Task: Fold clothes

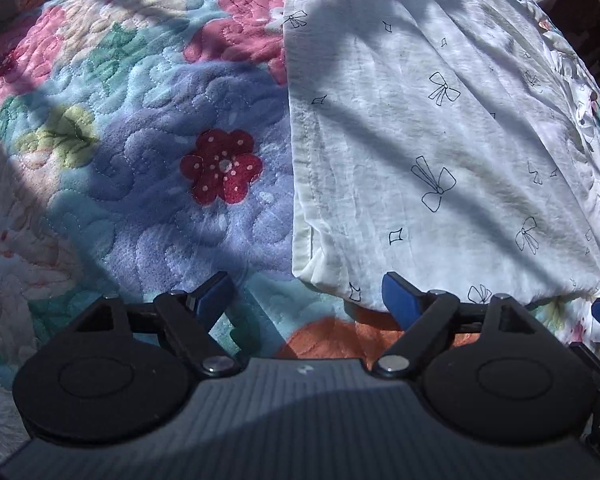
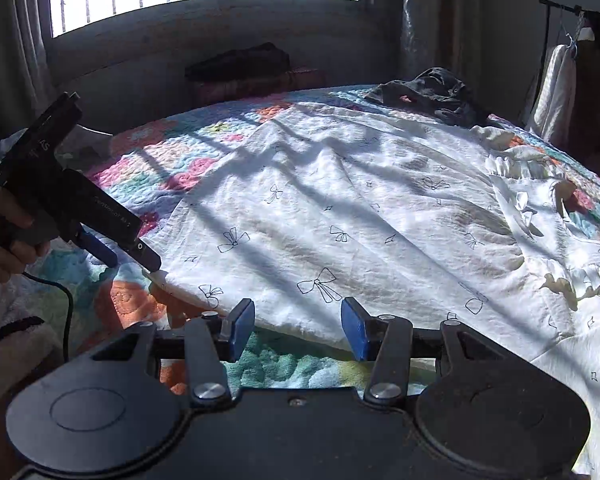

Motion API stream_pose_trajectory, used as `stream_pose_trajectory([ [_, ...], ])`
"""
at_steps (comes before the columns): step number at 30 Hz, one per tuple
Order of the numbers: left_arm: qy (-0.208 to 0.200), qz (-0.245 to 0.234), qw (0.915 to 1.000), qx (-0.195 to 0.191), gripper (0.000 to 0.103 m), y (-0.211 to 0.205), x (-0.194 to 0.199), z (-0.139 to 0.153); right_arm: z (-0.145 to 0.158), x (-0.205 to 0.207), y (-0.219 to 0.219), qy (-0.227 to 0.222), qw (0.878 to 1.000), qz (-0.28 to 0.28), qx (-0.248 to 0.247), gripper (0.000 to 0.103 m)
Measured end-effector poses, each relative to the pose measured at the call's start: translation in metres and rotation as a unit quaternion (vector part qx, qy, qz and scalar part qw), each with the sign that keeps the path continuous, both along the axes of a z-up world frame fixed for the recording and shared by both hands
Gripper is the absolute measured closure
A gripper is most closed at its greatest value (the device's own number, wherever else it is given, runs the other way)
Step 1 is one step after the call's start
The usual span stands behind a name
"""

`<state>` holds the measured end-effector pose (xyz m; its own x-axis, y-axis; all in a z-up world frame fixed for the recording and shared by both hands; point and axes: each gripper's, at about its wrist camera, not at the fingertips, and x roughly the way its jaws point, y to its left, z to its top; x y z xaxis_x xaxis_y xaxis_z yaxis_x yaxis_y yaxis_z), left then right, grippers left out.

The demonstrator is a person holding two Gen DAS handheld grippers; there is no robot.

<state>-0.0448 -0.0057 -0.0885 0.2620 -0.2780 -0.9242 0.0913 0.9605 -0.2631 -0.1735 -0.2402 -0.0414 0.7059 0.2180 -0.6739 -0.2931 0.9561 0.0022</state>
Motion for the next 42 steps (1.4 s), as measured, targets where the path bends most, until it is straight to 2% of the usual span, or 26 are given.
stream_pose_trajectory([
  [3, -0.020, -0.009, 0.9996, -0.019, 0.025, 0.003, -0.001, 0.004, -0.016, 0.021, 0.050, 0.012, 0.997, 0.078, -0.020, 0.050],
  [5, -0.043, -0.030, 0.9981, -0.032, 0.045, 0.003, -0.003, 0.008, -0.025, 0.032, 0.074, 0.012, 0.993, 0.109, -0.036, 0.050],
  [7, -0.046, -0.036, 0.9976, -0.038, 0.049, 0.001, -0.003, 0.009, -0.032, 0.041, 0.090, 0.014, 0.991, 0.125, -0.051, 0.050],
  [10, -0.042, -0.035, 0.9979, -0.036, 0.050, 0.000, -0.002, 0.006, -0.041, 0.051, 0.106, 0.020, 0.987, 0.143, -0.074, 0.050],
  [12, -0.047, -0.038, 0.9974, -0.039, 0.058, 0.001, -0.002, 0.005, -0.043, 0.056, 0.109, 0.018, 0.985, 0.149, -0.082, 0.050],
  [13, -0.045, -0.038, 0.9974, -0.043, 0.067, 0.003, -0.001, 0.005, -0.044, 0.058, 0.110, 0.019, 0.986, 0.147, -0.083, 0.050],
  [14, -0.040, -0.036, 0.9974, -0.048, 0.071, 0.004, 0.000, 0.004, -0.045, 0.061, 0.110, 0.022, 0.986, 0.142, -0.083, 0.050],
  [18, -0.030, -0.028, 0.9972, -0.063, 0.071, 0.008, 0.000, 0.002, -0.047, 0.067, 0.108, 0.027, 0.989, 0.123, -0.083, 0.051],
  [20, -0.033, -0.029, 0.9971, -0.061, 0.073, 0.008, -0.002, 0.002, -0.048, 0.067, 0.106, 0.027, 0.990, 0.120, -0.076, 0.056],
  [22, -0.033, -0.031, 0.9970, -0.063, 0.076, 0.008, -0.002, 0.003, -0.049, 0.066, 0.106, 0.026, 0.990, 0.120, -0.075, 0.070],
  [24, -0.029, -0.028, 0.9970, -0.066, 0.076, 0.009, -0.001, 0.004, -0.049, 0.065, 0.106, 0.024, 0.990, 0.120, -0.072, 0.097],
  [25, -0.027, -0.024, 0.9970, -0.068, 0.076, 0.012, 0.000, 0.004, -0.048, 0.064, 0.106, 0.024, 0.990, 0.119, -0.067, 0.100],
  [31, -0.039, 0.003, 0.9957, -0.084, 0.076, 0.028, 0.003, 0.015, -0.040, 0.060, 0.105, 0.033, 0.994, 0.104, -0.031, 0.101],
  [32, -0.040, 0.004, 0.9955, -0.086, 0.073, 0.029, 0.004, 0.015, -0.041, 0.061, 0.103, 0.039, 0.994, 0.099, -0.025, 0.101],
  [36, -0.020, 0.005, 0.9955, -0.092, 0.071, 0.029, 0.006, 0.009, -0.045, 0.066, 0.092, 0.055, 0.995, 0.079, 0.028, 0.100],
  [39, -0.027, 0.010, 0.9941, -0.104, 0.071, 0.033, 0.004, 0.012, -0.041, 0.067, 0.083, 0.063, 0.991, 0.081, 0.081, 0.100],
  [42, -0.024, 0.006, 0.9941, -0.106, 0.071, 0.033, 0.004, 0.011, -0.039, 0.066, 0.079, 0.085, 0.983, 0.111, 0.115, 0.100],
])
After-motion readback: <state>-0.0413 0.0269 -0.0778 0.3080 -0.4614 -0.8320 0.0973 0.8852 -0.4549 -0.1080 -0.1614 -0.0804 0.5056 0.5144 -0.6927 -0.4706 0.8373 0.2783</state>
